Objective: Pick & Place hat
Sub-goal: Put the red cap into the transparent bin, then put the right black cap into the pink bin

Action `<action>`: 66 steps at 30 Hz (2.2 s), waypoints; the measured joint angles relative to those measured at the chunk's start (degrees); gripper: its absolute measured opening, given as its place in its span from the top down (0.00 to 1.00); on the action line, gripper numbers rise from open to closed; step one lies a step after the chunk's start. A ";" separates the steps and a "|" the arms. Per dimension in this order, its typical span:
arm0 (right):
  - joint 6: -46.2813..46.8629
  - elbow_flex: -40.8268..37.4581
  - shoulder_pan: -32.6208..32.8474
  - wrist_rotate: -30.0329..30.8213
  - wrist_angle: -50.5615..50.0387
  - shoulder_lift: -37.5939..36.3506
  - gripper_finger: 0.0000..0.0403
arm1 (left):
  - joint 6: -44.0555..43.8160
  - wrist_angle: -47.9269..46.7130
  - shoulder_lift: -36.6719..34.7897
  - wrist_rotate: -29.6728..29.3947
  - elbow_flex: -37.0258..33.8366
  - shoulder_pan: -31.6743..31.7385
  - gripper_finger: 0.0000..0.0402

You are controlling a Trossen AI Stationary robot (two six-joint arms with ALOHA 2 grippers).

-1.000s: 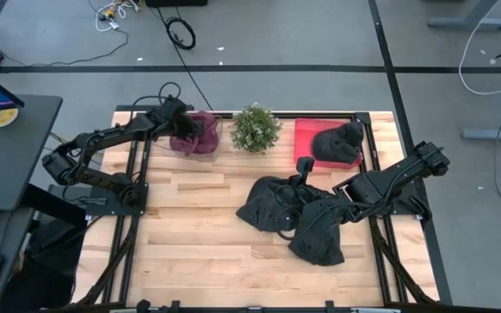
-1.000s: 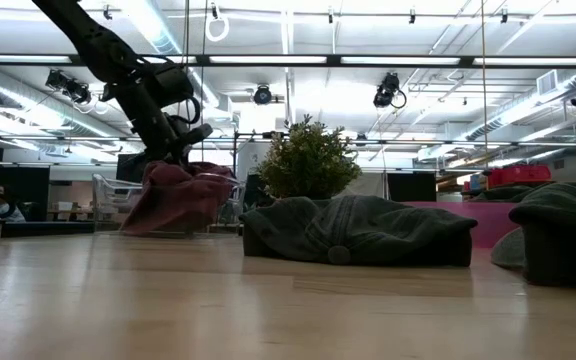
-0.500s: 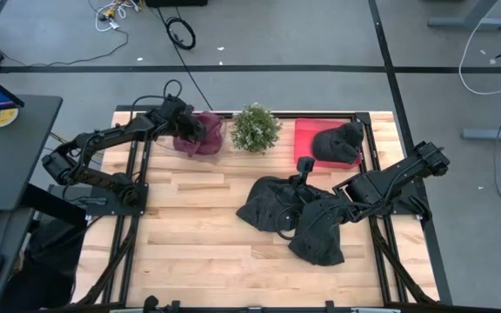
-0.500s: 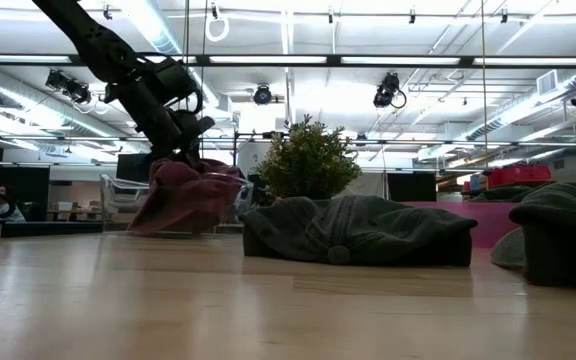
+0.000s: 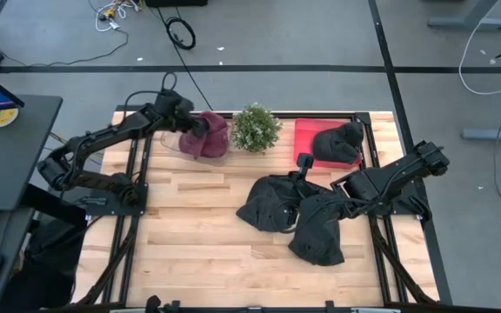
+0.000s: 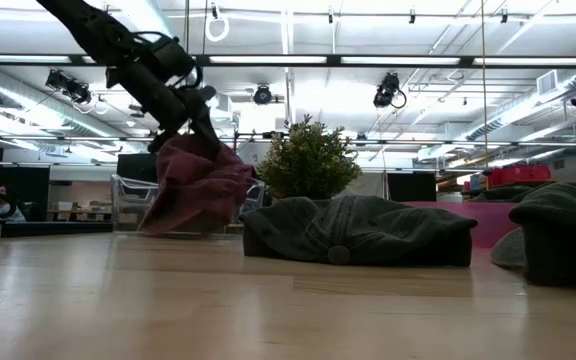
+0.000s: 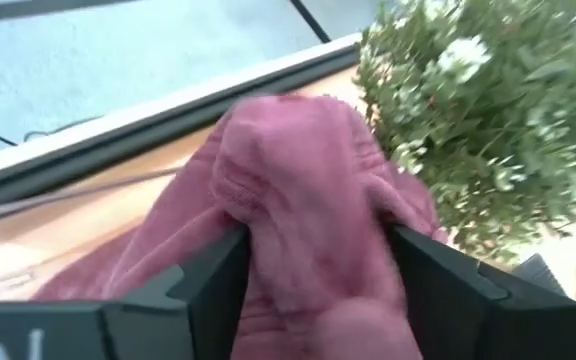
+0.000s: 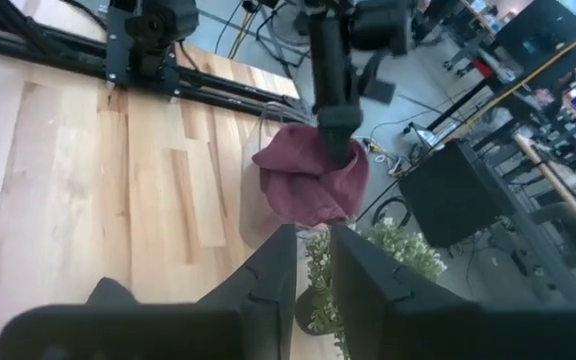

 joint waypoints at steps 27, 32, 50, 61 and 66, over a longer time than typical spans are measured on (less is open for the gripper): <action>31.81 -2.00 -0.09 -17.18 -31.06 -0.06 0.79 | 1.41 -14.39 -27.03 0.54 0.15 -4.14 0.34; 36.45 -9.06 2.78 -26.95 -31.25 -0.04 0.61 | 1.45 -14.93 -30.20 0.53 0.15 -11.65 0.34; 61.32 -39.36 10.20 -46.08 -17.13 0.07 0.15 | 3.99 -17.79 -29.88 -14.09 0.15 -27.20 0.34; 61.29 -46.83 10.49 -42.10 -3.90 -0.21 0.29 | 3.97 -17.84 -29.86 -14.10 0.15 -27.41 0.34; 60.96 -48.88 10.43 -40.74 -3.45 -0.26 0.43 | 3.94 -17.84 -29.86 -14.09 0.15 -27.41 0.34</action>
